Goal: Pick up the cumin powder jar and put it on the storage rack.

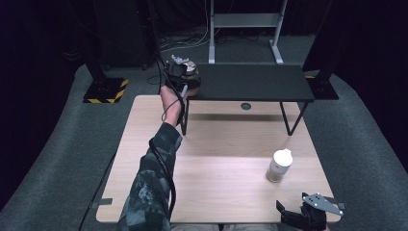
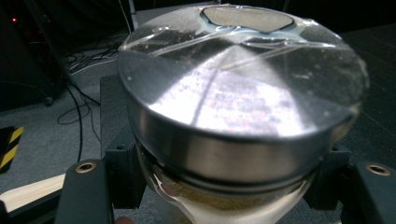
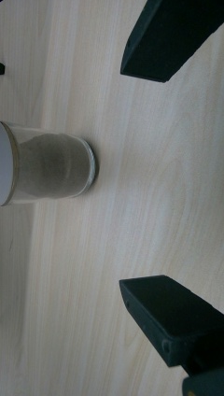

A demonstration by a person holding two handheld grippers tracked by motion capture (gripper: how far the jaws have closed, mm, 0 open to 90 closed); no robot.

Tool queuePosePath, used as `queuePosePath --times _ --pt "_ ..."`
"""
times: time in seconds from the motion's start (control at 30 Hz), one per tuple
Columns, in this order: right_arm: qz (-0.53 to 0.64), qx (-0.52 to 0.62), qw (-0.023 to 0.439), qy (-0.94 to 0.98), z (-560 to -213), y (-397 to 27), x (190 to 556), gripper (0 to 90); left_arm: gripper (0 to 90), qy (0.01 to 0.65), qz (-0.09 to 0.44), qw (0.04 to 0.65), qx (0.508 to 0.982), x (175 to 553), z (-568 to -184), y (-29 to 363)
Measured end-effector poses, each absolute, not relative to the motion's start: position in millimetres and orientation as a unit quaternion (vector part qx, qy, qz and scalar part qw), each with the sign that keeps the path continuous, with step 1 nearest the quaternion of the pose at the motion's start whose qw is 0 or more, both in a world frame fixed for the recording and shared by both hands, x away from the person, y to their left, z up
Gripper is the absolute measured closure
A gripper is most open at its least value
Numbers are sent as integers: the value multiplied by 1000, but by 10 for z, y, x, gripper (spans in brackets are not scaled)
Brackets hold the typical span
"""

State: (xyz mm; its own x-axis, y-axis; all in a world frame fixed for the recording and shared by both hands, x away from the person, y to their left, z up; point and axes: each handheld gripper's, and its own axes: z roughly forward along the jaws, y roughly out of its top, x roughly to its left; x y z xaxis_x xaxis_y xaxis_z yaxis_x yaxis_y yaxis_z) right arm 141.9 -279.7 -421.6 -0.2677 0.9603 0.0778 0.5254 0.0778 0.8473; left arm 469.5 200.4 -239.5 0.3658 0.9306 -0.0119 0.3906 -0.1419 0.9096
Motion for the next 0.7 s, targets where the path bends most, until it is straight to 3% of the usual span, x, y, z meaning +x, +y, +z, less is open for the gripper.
queuePosePath --times 0.7 --pt "410 545 271 679 -4229 -2784 1409 0 308 473 300 454 693 4735 -2417 2014"
